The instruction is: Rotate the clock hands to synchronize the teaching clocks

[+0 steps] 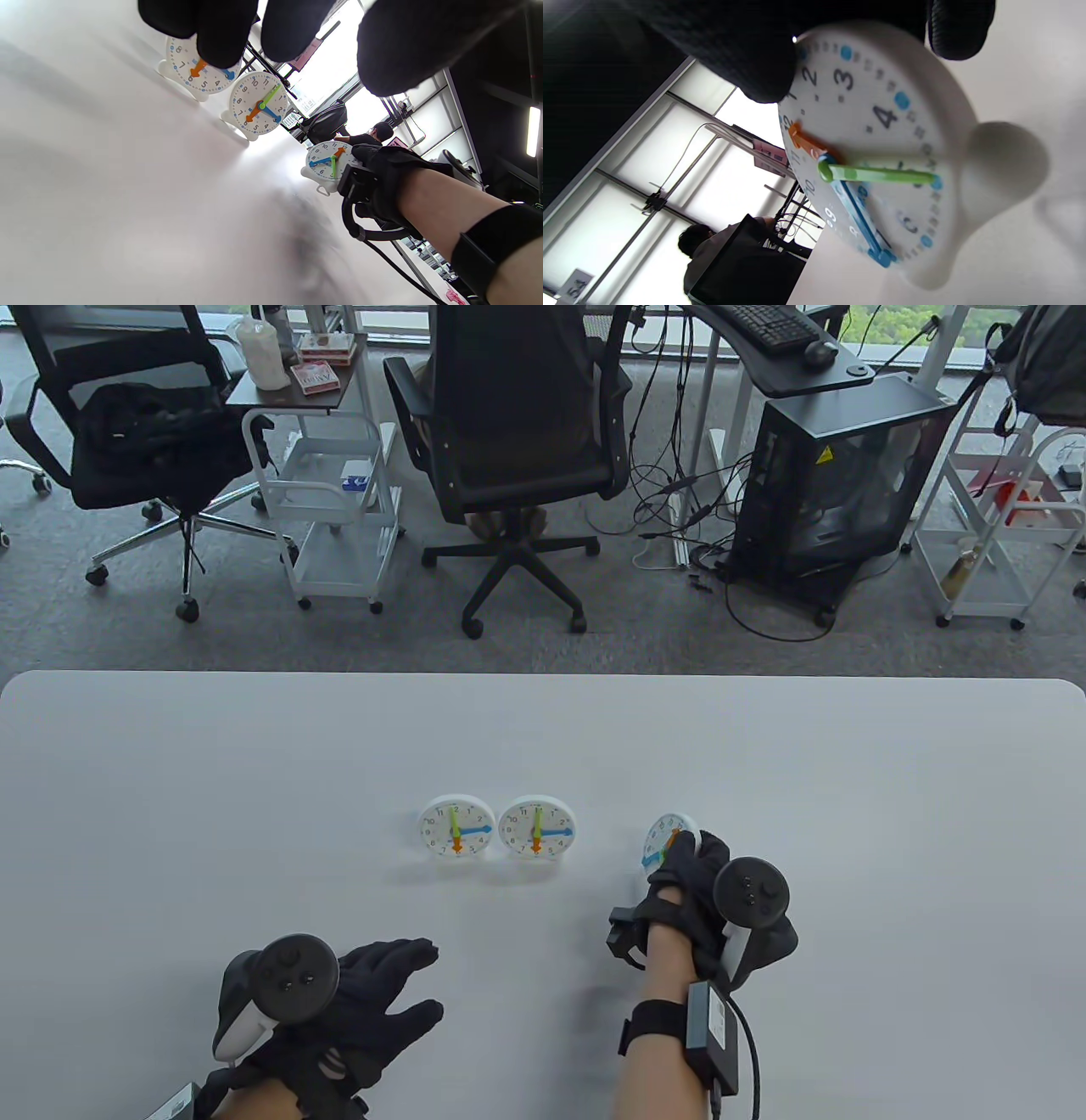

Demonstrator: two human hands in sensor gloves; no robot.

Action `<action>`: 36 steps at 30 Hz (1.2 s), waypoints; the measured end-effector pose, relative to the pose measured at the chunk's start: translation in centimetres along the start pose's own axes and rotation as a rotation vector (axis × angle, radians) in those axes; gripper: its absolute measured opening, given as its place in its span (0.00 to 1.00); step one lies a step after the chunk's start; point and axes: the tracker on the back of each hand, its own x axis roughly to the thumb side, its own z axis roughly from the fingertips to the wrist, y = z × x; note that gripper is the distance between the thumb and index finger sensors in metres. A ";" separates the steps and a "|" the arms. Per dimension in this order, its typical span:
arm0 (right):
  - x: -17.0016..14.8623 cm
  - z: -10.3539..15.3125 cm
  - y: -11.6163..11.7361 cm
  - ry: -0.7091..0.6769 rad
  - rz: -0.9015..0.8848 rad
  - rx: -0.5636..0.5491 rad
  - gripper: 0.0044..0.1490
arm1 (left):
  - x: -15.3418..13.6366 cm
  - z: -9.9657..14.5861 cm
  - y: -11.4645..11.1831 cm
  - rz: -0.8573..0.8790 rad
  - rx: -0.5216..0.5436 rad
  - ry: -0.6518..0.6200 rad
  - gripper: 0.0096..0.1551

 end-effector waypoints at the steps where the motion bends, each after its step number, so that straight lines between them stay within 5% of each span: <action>1: 0.2 0.1 -0.2 -0.007 -0.012 0.051 0.33 | -0.1 0.0 0.0 0.004 -0.003 0.003 0.45; 3: 1.3 1.0 -0.7 -0.071 -0.086 0.189 0.33 | -0.3 0.0 0.0 0.018 -0.008 0.009 0.45; 13: 6.5 9.0 -0.5 -0.341 -0.299 0.504 0.33 | -0.9 0.2 0.4 0.145 0.047 -0.006 0.45; 18: 6.8 12.7 0.6 -0.400 -0.447 0.580 0.33 | -1.2 0.4 0.7 0.313 0.114 -0.043 0.47; 25: 7.0 15.4 1.5 -0.510 -0.397 0.683 0.33 | -1.2 0.8 0.6 0.493 0.212 -0.102 0.46; 36: 6.9 16.5 2.6 -0.531 -0.269 0.729 0.33 | -1.5 0.0 -0.4 0.579 0.088 -0.062 0.30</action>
